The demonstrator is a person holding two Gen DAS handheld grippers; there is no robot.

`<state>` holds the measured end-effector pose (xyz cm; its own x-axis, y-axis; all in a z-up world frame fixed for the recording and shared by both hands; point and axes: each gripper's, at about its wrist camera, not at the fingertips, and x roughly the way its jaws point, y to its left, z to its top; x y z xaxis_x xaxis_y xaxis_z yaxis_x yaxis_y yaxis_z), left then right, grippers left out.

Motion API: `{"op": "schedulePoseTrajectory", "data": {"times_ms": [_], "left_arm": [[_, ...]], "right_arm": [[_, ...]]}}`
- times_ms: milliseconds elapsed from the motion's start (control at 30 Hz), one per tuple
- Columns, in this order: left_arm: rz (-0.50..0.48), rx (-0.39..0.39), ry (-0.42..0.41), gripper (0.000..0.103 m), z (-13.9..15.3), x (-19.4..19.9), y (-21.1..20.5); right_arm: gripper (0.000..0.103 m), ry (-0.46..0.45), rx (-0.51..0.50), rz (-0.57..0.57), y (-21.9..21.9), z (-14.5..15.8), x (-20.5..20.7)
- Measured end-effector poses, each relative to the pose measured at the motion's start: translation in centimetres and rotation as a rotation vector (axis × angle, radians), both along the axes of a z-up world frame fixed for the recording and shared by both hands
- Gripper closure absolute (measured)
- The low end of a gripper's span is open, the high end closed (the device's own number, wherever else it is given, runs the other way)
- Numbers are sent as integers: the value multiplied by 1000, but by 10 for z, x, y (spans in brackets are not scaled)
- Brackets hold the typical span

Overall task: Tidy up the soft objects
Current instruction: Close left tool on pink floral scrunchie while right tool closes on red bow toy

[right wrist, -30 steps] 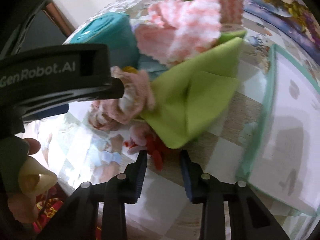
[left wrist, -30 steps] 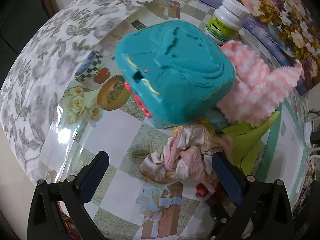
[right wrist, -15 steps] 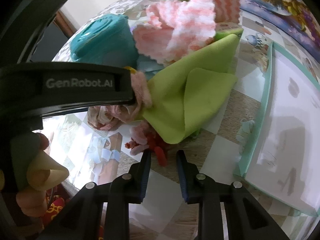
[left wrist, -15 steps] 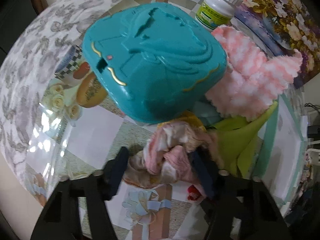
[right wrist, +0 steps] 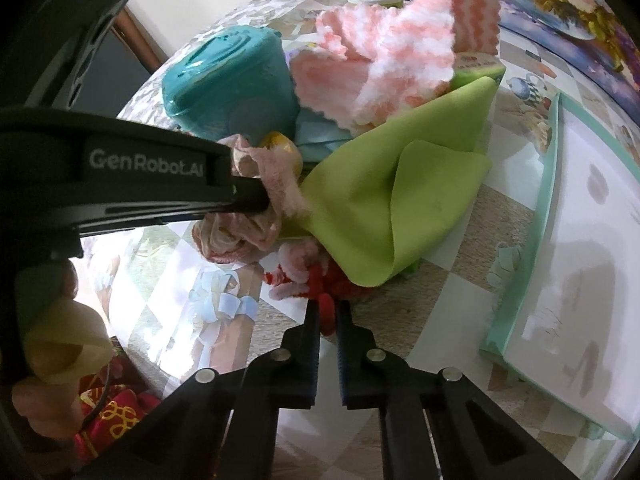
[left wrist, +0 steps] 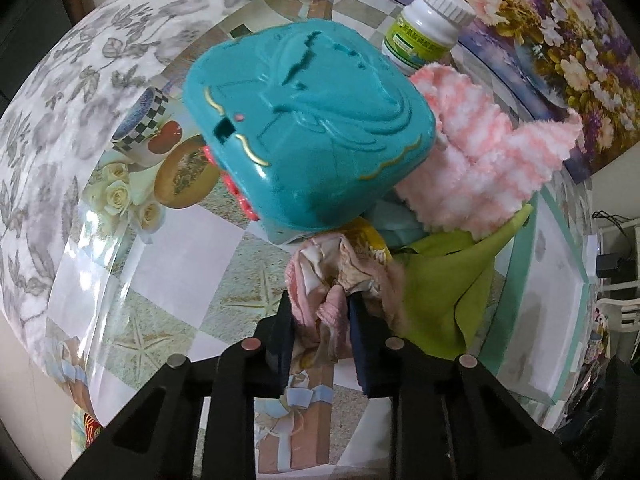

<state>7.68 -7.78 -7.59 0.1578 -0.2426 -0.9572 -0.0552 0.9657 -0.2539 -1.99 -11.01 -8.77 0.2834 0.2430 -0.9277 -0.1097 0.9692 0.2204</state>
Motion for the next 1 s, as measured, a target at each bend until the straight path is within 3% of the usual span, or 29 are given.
{"op": "schedulePoseTrajectory", "data": {"times_ms": [500, 567, 1000], "left_arm": [[41, -23, -58, 82, 15, 19, -85], [42, -25, -62, 82, 10, 22, -73], [53, -40, -95, 82, 23, 53, -127]], "right_arm": [[97, -37, 70, -28, -26, 25, -10], [97, -45, 81, -28, -28, 29, -12], [97, -101, 113, -52, -42, 55, -25]]}}
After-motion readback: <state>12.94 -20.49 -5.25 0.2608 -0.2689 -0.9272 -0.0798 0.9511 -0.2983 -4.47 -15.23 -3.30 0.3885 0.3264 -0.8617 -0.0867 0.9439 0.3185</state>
